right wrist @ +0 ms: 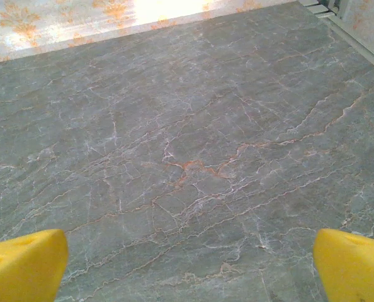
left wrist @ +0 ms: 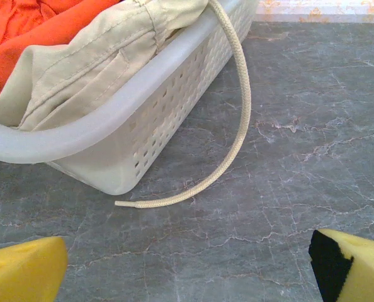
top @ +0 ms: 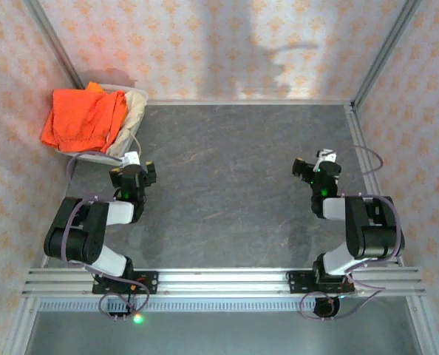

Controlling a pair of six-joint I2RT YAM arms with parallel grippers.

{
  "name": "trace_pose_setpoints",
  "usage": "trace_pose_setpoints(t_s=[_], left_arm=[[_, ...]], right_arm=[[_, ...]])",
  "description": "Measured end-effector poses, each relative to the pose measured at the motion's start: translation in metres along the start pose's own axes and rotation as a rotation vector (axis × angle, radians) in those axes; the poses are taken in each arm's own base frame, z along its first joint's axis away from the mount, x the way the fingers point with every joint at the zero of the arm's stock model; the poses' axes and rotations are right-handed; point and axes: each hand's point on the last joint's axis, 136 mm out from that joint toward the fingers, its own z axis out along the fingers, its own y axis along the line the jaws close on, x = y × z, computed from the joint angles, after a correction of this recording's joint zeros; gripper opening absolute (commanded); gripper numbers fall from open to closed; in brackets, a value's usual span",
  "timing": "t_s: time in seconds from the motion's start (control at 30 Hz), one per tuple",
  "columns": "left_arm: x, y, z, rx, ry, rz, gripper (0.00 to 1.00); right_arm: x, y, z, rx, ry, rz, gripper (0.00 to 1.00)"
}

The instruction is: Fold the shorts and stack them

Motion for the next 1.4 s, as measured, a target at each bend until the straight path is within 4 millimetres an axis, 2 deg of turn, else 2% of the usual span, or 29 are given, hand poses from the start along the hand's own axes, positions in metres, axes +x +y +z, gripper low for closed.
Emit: trace_pose_setpoints(t_s=[1.0,1.1,1.17,1.27,1.4], left_arm=[[0.0,0.0,0.0,0.0,0.0,0.0,1.0],[-0.002,0.002,-0.004,0.0,0.005,0.002,1.0],[-0.014,0.005,-0.014,0.001,-0.011,-0.009,1.0],[-0.046,0.014,-0.036,0.005,-0.082,-0.069,1.0],[-0.085,0.029,-0.078,0.028,-0.174,-0.185,1.0]], right_arm=[[0.001,-0.001,0.0,0.005,0.003,0.002,0.99],[0.003,-0.003,-0.005,0.017,0.034,0.001,0.99],[-0.006,-0.002,-0.014,0.016,0.028,0.001,0.99],[-0.036,0.002,-0.03,0.007,-0.025,0.01,0.99],[-0.078,0.011,-0.056,-0.026,-0.108,0.047,0.99]])
